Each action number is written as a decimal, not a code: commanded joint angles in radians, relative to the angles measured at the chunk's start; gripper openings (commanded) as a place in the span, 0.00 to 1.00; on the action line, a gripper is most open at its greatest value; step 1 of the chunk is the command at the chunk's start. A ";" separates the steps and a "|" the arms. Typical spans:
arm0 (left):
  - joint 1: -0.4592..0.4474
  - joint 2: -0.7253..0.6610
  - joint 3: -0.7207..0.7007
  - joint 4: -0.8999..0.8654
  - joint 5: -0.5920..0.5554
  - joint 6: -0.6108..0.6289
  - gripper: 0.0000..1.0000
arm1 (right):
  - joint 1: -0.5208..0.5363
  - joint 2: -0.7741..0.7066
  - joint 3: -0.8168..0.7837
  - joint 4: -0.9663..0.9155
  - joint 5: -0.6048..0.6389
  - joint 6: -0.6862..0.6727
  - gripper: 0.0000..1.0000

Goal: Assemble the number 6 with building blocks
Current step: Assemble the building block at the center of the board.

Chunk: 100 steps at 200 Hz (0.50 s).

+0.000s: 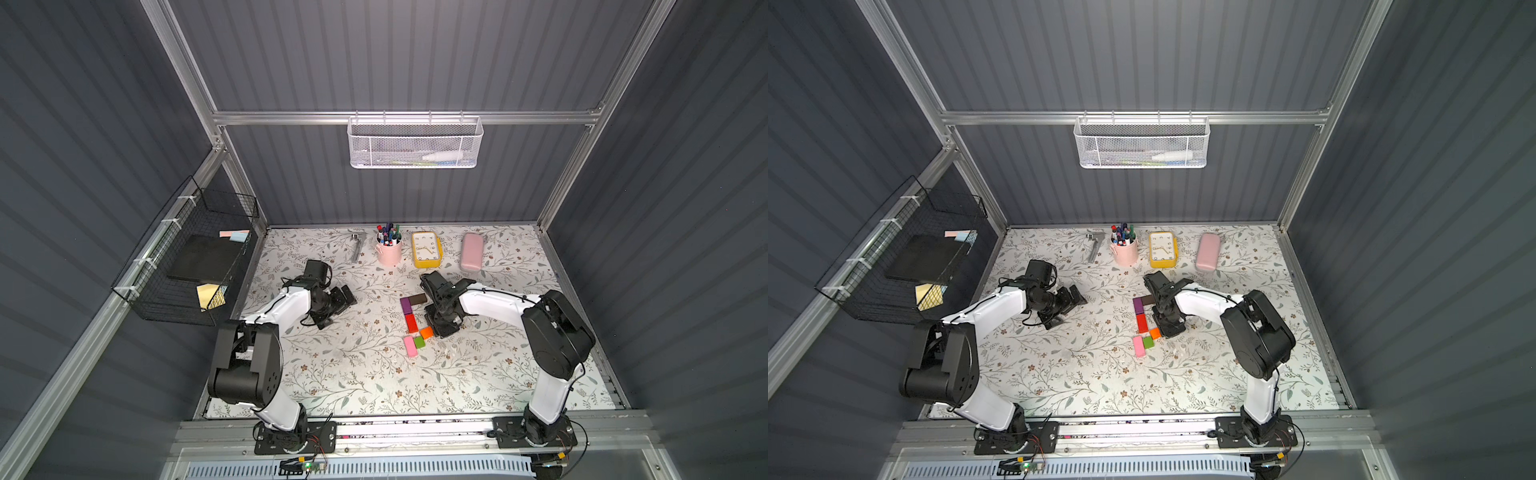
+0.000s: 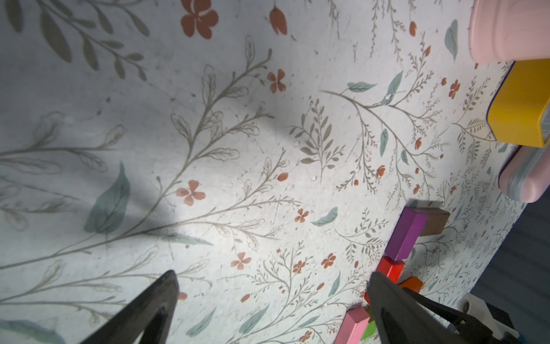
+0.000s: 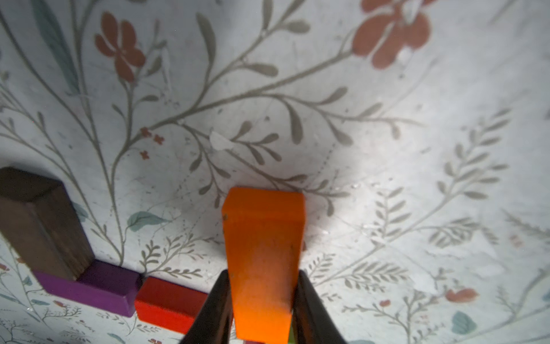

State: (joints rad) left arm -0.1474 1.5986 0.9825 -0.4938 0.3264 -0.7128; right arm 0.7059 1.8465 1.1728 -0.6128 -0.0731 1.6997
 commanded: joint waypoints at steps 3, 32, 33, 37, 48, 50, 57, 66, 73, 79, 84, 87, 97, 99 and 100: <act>0.009 0.000 0.017 -0.031 0.002 0.026 0.99 | 0.014 0.012 0.002 -0.027 0.006 0.141 0.25; 0.009 0.007 0.020 -0.034 0.002 0.029 0.99 | 0.023 0.008 -0.011 -0.022 0.005 0.153 0.25; 0.009 0.006 0.020 -0.034 0.002 0.030 0.99 | 0.024 0.007 -0.012 -0.021 0.004 0.154 0.25; 0.008 0.006 0.020 -0.034 0.000 0.031 0.99 | 0.025 0.007 -0.016 -0.017 0.005 0.156 0.25; 0.009 0.008 0.022 -0.037 -0.001 0.031 0.99 | 0.028 0.003 -0.025 -0.008 0.000 0.164 0.25; 0.009 0.008 0.022 -0.037 0.000 0.031 0.99 | 0.029 0.003 -0.026 -0.008 0.000 0.167 0.25; 0.009 0.009 0.022 -0.037 0.000 0.033 0.99 | 0.031 0.000 -0.034 0.002 0.001 0.171 0.25; 0.009 0.012 0.022 -0.037 -0.001 0.033 0.99 | 0.033 -0.004 -0.043 0.015 -0.003 0.179 0.25; 0.008 0.014 0.024 -0.037 -0.001 0.033 0.99 | 0.036 -0.004 -0.049 0.024 -0.004 0.183 0.25; 0.009 0.015 0.024 -0.037 -0.001 0.032 0.99 | 0.038 -0.006 -0.051 0.033 -0.004 0.186 0.25; 0.009 0.017 0.026 -0.038 -0.001 0.032 0.99 | 0.039 -0.006 -0.052 0.034 -0.004 0.192 0.25; 0.009 0.018 0.027 -0.040 -0.001 0.034 0.99 | 0.041 -0.007 -0.052 0.036 -0.006 0.194 0.25; 0.009 0.021 0.031 -0.042 -0.001 0.035 0.99 | 0.044 -0.010 -0.053 0.044 0.002 0.201 0.25; 0.009 0.020 0.032 -0.043 -0.001 0.036 0.99 | 0.045 -0.009 -0.053 0.046 0.001 0.203 0.25; 0.009 0.021 0.031 -0.043 -0.001 0.035 0.99 | 0.046 -0.009 -0.053 0.046 0.002 0.204 0.25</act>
State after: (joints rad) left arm -0.1474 1.5986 0.9825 -0.5011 0.3264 -0.7048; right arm 0.7341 1.8362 1.1481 -0.5751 -0.0662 1.7275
